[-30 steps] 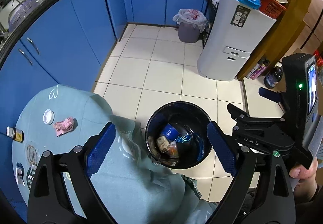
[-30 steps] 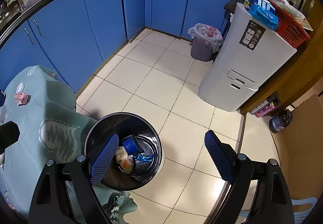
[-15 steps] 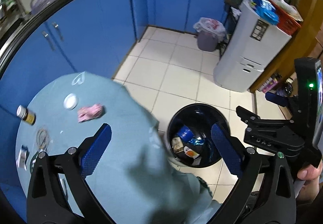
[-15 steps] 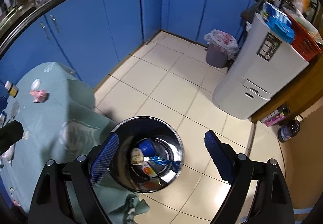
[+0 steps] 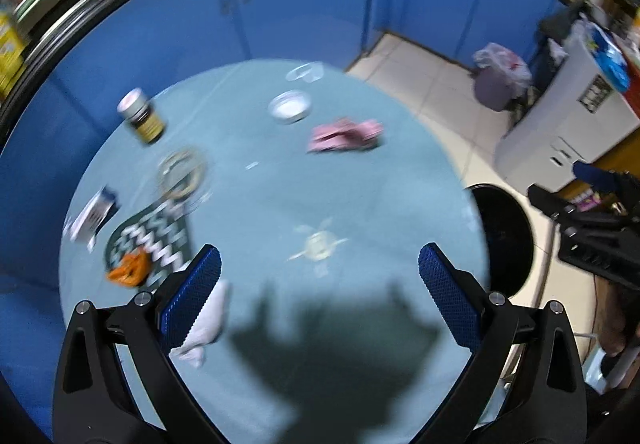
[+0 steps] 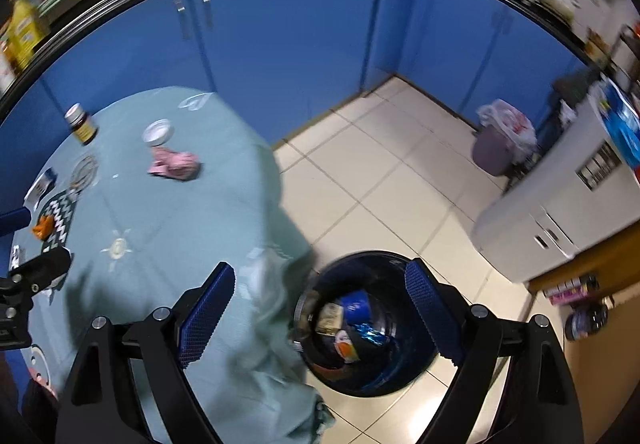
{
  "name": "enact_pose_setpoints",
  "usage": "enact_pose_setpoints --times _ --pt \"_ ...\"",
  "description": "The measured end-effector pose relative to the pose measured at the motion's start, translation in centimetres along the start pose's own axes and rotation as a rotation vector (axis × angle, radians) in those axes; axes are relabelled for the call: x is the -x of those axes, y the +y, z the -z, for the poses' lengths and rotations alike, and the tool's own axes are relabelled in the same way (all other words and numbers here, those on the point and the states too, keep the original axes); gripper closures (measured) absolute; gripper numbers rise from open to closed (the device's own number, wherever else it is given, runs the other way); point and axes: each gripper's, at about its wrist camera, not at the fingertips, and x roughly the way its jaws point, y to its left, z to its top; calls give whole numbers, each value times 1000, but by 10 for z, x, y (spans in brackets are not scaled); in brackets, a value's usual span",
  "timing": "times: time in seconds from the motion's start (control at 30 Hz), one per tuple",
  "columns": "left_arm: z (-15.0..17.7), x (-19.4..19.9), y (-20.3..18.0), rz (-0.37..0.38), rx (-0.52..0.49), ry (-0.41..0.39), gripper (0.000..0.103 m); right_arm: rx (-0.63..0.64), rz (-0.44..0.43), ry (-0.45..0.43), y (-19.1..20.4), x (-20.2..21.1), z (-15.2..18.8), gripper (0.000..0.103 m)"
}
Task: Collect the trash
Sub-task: 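Grasp the white tissue with the left gripper while the right gripper grasps the pink cloth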
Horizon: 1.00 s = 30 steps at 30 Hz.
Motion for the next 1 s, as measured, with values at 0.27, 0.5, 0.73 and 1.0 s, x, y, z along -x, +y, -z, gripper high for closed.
enact_pose_setpoints --times 0.27,0.5,0.73,1.0 --pt "34 -15 61 -56 108 61 5 95 -61 10 56 -19 -21 18" --pt "48 -31 82 -82 145 95 6 159 -75 17 87 -36 -36 18" --pt "53 -51 97 -79 173 129 20 211 -77 17 113 -57 -54 18" --pt "57 -64 111 -33 232 159 44 248 -72 47 127 -90 -72 18"
